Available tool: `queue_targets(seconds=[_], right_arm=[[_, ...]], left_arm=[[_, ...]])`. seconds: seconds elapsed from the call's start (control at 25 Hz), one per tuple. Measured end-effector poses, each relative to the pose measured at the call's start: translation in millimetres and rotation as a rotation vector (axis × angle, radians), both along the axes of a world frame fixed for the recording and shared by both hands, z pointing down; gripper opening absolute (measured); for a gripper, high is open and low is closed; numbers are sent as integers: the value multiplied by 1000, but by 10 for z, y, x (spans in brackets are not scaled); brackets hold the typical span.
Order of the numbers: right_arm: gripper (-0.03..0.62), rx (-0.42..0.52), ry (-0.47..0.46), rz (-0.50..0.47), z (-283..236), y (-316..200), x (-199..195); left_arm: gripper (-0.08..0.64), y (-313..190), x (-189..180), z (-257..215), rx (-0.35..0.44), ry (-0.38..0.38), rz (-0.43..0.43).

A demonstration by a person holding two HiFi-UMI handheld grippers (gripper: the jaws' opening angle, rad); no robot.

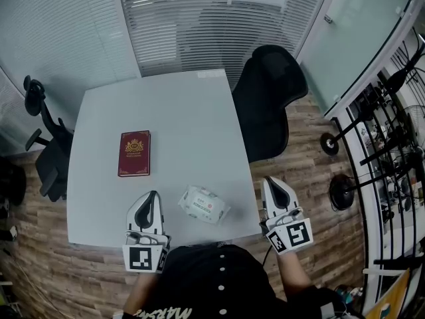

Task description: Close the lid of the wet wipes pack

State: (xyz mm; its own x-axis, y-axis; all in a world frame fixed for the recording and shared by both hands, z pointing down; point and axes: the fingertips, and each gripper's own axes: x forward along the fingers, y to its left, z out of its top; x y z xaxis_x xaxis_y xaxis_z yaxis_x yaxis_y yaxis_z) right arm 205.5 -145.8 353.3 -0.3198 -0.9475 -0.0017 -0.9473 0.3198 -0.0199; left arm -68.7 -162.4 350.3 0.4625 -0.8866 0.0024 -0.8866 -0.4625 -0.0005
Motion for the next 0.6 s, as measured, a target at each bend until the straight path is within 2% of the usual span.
queue_targets(seconds=[0.36,0.6], right_arm=[[29,14,-12,-10,-68,22,-24],[28,21,19,-15,-77,36,-79]], left_arm=[[7,18,20,45,-5,-4,1],[6,22,19,52,-17,2,2]])
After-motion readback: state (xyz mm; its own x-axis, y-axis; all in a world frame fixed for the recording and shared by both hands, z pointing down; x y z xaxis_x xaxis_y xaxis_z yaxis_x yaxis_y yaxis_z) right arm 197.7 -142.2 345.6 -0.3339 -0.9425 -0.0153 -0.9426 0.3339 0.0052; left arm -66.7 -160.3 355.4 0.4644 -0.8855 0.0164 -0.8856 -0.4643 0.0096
